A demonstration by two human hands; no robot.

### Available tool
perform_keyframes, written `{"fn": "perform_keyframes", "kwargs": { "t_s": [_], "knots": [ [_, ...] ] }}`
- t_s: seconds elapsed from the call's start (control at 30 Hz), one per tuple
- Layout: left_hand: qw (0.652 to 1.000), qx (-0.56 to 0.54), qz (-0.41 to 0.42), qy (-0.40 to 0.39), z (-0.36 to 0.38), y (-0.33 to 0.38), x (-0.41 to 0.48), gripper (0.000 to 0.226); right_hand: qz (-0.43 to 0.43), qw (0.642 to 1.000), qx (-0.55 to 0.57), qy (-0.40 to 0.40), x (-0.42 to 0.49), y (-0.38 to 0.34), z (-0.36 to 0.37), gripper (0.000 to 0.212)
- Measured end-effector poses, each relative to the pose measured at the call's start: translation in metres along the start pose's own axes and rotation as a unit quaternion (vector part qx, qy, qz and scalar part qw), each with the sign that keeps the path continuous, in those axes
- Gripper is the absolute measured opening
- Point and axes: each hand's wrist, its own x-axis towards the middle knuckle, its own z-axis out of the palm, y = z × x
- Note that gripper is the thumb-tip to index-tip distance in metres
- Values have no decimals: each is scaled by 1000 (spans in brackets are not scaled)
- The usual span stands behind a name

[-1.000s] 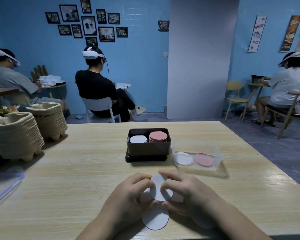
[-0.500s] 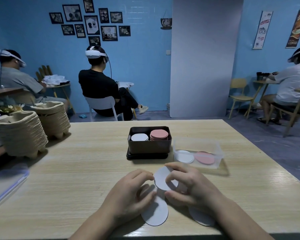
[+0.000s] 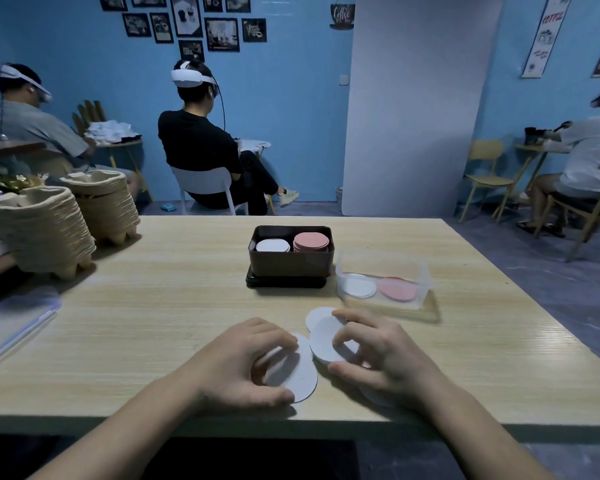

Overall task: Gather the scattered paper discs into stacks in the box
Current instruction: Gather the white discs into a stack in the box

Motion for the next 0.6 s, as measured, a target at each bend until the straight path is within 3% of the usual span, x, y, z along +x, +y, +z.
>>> {"fn": "perform_keyframes", "kwargs": {
  "t_s": [0.1, 0.27, 0.47, 0.6],
  "knots": [
    [1000, -9, -7, -6, 0, 2, -3, 75, 15, 1000, 1, -6, 0, -1, 2, 30],
    [999, -25, 4, 37, 5, 6, -6, 53, 31, 999, -1, -21, 0, -1, 1, 30],
    [987, -115, -19, 107, 5, 3, -13, 52, 28, 999, -12, -32, 1, -1, 1, 29],
    [983, -73, -8, 167, 5, -6, -4, 72, 7, 999, -29, -44, 7, -6, 2, 31]
  ]
}}
